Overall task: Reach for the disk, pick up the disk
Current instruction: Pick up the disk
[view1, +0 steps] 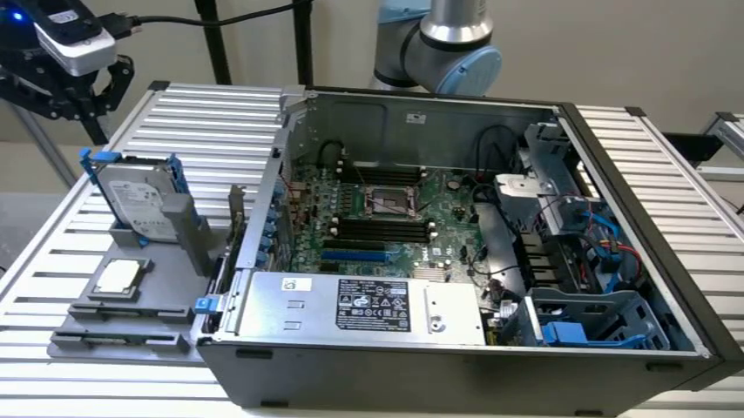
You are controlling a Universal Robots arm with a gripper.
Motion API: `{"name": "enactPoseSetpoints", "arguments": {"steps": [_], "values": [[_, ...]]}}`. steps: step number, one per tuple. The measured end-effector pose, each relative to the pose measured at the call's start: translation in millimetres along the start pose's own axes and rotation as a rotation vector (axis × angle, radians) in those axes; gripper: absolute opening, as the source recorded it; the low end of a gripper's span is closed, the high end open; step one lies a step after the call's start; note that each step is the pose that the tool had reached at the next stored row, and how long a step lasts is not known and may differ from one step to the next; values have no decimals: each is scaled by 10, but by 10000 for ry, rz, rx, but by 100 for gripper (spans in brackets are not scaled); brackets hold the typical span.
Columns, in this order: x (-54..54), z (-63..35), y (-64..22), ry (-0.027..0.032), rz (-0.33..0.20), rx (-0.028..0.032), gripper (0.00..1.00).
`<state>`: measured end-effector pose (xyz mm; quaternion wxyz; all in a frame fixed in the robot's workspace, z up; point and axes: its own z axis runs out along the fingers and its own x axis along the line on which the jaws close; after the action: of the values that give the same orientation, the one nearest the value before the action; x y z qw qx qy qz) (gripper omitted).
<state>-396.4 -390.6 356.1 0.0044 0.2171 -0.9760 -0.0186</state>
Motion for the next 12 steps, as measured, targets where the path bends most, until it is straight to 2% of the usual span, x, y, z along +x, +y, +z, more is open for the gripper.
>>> {"name": "enactPoseSetpoints", "arguments": {"steps": [12], "values": [[0,0,0,83,-2185,1,11]]}}
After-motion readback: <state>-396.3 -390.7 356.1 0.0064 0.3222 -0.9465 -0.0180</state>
